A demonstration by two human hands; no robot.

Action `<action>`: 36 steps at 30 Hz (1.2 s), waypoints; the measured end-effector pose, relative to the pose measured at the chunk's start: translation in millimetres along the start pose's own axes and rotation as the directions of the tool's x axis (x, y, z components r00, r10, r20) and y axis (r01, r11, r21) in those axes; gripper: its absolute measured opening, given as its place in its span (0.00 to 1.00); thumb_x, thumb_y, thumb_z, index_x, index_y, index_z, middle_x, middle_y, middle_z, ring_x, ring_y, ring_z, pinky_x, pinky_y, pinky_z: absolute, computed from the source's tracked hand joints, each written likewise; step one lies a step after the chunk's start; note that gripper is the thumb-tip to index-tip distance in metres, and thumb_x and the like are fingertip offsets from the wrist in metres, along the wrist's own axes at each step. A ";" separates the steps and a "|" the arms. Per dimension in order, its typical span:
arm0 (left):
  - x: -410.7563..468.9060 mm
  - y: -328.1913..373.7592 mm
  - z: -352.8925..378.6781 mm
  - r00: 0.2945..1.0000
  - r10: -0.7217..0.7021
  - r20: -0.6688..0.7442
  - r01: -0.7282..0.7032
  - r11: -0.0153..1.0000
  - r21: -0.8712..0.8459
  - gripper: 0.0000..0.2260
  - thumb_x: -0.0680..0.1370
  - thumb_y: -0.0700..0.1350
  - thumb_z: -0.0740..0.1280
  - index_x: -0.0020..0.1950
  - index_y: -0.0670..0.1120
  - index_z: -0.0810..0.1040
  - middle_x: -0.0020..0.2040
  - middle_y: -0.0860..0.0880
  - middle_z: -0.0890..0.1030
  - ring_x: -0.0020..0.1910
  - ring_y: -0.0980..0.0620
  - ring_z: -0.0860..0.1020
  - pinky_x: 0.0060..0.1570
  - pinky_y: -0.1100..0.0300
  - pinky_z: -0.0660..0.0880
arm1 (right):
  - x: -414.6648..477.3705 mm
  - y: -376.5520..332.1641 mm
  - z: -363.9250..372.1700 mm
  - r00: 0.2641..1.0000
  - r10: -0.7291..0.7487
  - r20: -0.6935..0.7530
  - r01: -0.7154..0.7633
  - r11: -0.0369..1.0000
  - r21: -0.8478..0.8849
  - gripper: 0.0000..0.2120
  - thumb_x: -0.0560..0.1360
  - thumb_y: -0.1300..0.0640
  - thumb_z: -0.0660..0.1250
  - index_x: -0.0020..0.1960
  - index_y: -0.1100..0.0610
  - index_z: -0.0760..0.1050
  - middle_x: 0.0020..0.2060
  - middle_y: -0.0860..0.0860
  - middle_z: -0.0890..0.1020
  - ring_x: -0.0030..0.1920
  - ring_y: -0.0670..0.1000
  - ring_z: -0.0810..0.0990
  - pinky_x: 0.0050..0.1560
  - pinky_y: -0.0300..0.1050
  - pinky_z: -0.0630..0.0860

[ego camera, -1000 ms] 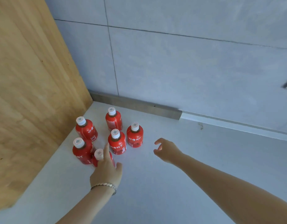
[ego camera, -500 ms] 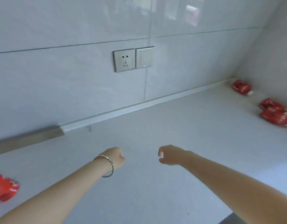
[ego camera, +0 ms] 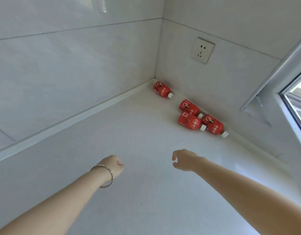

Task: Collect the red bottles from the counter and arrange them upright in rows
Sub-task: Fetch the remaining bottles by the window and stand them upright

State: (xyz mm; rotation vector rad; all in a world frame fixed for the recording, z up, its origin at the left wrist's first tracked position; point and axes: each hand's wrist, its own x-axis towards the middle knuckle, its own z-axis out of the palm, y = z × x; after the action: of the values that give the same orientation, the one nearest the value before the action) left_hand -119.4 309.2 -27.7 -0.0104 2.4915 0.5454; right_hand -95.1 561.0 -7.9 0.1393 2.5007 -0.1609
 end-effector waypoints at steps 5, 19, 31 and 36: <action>47.6 84.5 17.4 0.997 0.063 0.039 -0.065 0.997 0.050 0.07 0.77 0.41 0.56 0.40 0.48 0.70 0.36 0.52 0.73 0.41 0.48 0.73 0.37 0.62 0.66 | 40.6 101.4 -23.2 0.961 0.206 -0.186 -0.178 0.971 0.158 0.18 0.78 0.57 0.58 0.67 0.56 0.69 0.65 0.53 0.72 0.62 0.56 0.75 0.53 0.45 0.74; 106.0 150.8 49.8 0.995 0.072 0.071 -0.080 0.989 0.124 0.13 0.77 0.42 0.57 0.32 0.52 0.67 0.37 0.54 0.74 0.38 0.48 0.73 0.39 0.61 0.68 | 159.9 168.2 -13.0 0.881 0.340 -0.330 -0.017 0.718 0.696 0.13 0.75 0.61 0.67 0.57 0.61 0.69 0.52 0.58 0.79 0.52 0.57 0.78 0.46 0.46 0.72; 116.6 198.4 73.5 0.967 0.194 0.165 -0.222 0.959 0.174 0.09 0.77 0.43 0.58 0.39 0.51 0.73 0.40 0.51 0.79 0.45 0.45 0.81 0.47 0.56 0.77 | 25.9 212.0 19.7 0.567 0.695 -0.442 -0.123 0.602 0.789 0.07 0.74 0.52 0.64 0.44 0.56 0.71 0.37 0.49 0.77 0.38 0.54 0.73 0.33 0.45 0.63; 128.1 266.4 88.6 0.900 0.376 0.220 -0.435 0.804 0.406 0.09 0.77 0.44 0.59 0.56 0.51 0.74 0.58 0.48 0.75 0.59 0.46 0.75 0.55 0.56 0.73 | 14.9 235.8 21.1 0.586 0.708 -0.393 -0.285 0.634 0.719 0.13 0.75 0.47 0.61 0.47 0.57 0.69 0.37 0.54 0.81 0.39 0.60 0.78 0.36 0.46 0.67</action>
State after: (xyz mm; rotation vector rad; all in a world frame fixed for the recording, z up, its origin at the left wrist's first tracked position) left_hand -211.3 601.8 -62.6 0.7356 2.4356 0.1141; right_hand -62.3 791.6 -53.1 1.4488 2.8329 -0.7597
